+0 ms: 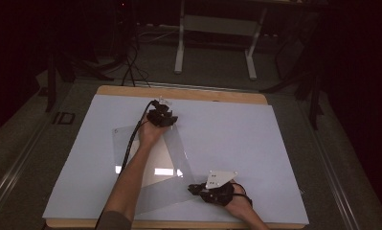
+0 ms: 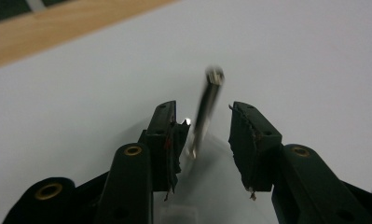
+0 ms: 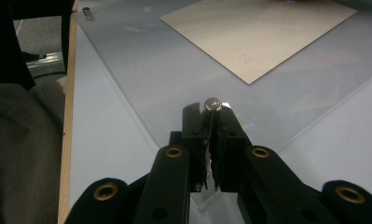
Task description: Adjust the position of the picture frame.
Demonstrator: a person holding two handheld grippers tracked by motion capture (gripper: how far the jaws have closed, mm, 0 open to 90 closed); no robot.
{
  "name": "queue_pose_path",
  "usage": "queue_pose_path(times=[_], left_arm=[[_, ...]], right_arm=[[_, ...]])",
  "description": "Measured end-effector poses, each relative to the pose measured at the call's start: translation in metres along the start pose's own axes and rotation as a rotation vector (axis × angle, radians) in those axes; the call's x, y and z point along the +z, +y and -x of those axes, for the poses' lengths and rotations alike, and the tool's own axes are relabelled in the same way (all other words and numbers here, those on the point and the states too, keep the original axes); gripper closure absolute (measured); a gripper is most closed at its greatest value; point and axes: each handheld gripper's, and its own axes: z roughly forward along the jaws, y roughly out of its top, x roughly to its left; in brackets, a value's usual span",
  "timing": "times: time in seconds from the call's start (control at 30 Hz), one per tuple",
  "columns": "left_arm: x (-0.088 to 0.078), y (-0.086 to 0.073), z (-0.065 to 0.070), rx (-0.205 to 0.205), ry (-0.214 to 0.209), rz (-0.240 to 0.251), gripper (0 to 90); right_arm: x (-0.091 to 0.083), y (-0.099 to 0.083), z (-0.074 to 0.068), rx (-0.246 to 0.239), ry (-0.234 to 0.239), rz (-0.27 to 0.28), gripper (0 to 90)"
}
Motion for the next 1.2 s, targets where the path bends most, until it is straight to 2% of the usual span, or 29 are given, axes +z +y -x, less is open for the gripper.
queue_pose_path(times=[0.03, 0.1, 0.13, 0.23, 0.3, 0.43, 0.53, 0.7, 0.87, 0.97, 1.03, 1.1, 1.2], left_arm=[[0.003, 0.001, 0.001, -0.014, 0.000, -0.002, 63.9], [0.005, 0.000, 0.002, -0.012, 0.010, -0.010, 68.4], [0.009, 0.000, 0.003, 0.005, 0.018, -0.032, 71.2], [0.010, 0.003, 0.003, 0.012, 0.046, -0.049, 77.2], [0.010, 0.003, 0.002, 0.008, 0.039, -0.053, 81.9], [0.009, 0.003, 0.001, 0.030, 0.037, -0.054, 83.2], [0.009, 0.003, 0.001, 0.034, 0.038, -0.058, 83.6], [0.009, 0.004, 0.002, 0.052, 0.045, -0.068, 84.3], [0.009, 0.005, 0.004, 0.076, 0.055, -0.074, 84.9], [0.009, 0.006, 0.005, 0.104, 0.069, -0.081, 85.0], [0.009, 0.006, 0.005, 0.098, 0.075, -0.085, 85.0], [0.008, 0.009, 0.002, 0.091, 0.079, -0.109, 85.0], [0.002, 0.012, -0.006, 0.082, 0.070, -0.128, 84.8]], right_arm=[[0.000, 0.000, 0.000, 0.000, 0.000, 0.001, 84.7], [0.000, 0.000, 0.000, 0.000, 0.001, 0.002, 84.7], [0.000, -0.001, 0.000, -0.001, 0.003, 0.007, 84.6], [0.000, -0.001, 0.000, 0.000, -0.004, 0.011, 84.6], [0.000, -0.002, 0.000, 0.003, -0.005, 0.015, 84.3], [0.001, -0.004, -0.001, 0.012, -0.009, 0.026, 83.5], [0.010, -0.009, -0.003, -0.013, -0.026, -0.038, 83.0], [0.011, -0.006, -0.004, 0.004, -0.038, -0.048, 84.7], [0.010, -0.006, -0.003, 0.045, -0.032, -0.053, 84.8], [0.010, -0.005, -0.003, 0.065, -0.035, -0.050, 84.8], [0.009, -0.004, -0.002, 0.074, -0.044, -0.047, 84.8], [0.007, -0.003, 0.000, 0.100, -0.049, -0.038, 84.6], [-0.001, -0.002, 0.008, 0.183, -0.027, 0.009, 83.3]])
